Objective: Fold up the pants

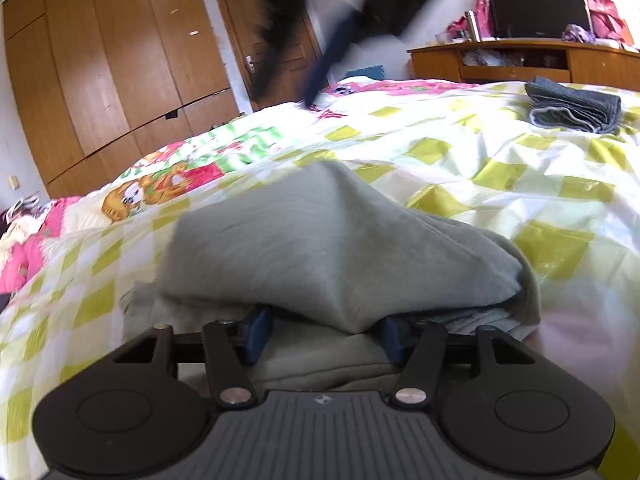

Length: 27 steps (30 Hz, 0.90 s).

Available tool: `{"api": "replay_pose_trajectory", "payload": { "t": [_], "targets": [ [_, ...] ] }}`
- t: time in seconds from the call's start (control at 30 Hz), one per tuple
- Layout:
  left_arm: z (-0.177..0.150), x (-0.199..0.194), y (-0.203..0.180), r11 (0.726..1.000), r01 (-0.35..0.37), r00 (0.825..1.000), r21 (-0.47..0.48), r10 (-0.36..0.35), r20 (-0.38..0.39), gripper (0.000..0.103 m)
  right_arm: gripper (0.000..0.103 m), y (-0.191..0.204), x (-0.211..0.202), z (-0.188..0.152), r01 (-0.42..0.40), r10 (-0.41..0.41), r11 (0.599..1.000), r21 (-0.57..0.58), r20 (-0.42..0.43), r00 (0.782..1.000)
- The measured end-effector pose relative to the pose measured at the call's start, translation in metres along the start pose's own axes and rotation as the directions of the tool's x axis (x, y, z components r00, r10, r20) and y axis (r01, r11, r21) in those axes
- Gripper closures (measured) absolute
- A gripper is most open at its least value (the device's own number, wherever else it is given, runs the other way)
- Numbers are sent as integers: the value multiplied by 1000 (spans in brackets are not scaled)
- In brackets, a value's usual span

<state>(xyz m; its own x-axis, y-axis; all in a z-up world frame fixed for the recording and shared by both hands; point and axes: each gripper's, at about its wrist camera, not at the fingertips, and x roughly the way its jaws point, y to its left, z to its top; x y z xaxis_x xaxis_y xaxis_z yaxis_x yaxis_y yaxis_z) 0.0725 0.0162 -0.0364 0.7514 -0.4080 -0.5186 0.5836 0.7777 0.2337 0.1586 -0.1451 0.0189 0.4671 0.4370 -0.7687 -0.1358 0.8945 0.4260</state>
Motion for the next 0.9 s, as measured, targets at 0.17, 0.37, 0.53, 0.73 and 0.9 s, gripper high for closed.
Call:
{"api": "replay_pose_trajectory", "payload": {
  "t": [0.17,0.37,0.53,0.73,0.9],
  "targets": [
    [-7,-5,7,999,1,1000,-43,-1,-15,31,67,-30,28,-9,-41,40,999,36,25,999],
    [-9,-4,7,998,1,1000,-56,-3,-26,31,59,-61,23,-18,-85,74,991,105,109,991],
    [-10,-5,9,997,8,1000,-73,-11,-28,31,57,-68,37,-28,-166,155,975,147,87,984],
    [-10,-5,10,997,12,999,-81,-14,-29,30,99,-34,22,-31,-249,247,968,32,60,967],
    [-11,-10,10,997,4,999,-74,-7,-33,30,98,14,-1,-43,-369,369,928,-53,-8,930]
  ]
}}
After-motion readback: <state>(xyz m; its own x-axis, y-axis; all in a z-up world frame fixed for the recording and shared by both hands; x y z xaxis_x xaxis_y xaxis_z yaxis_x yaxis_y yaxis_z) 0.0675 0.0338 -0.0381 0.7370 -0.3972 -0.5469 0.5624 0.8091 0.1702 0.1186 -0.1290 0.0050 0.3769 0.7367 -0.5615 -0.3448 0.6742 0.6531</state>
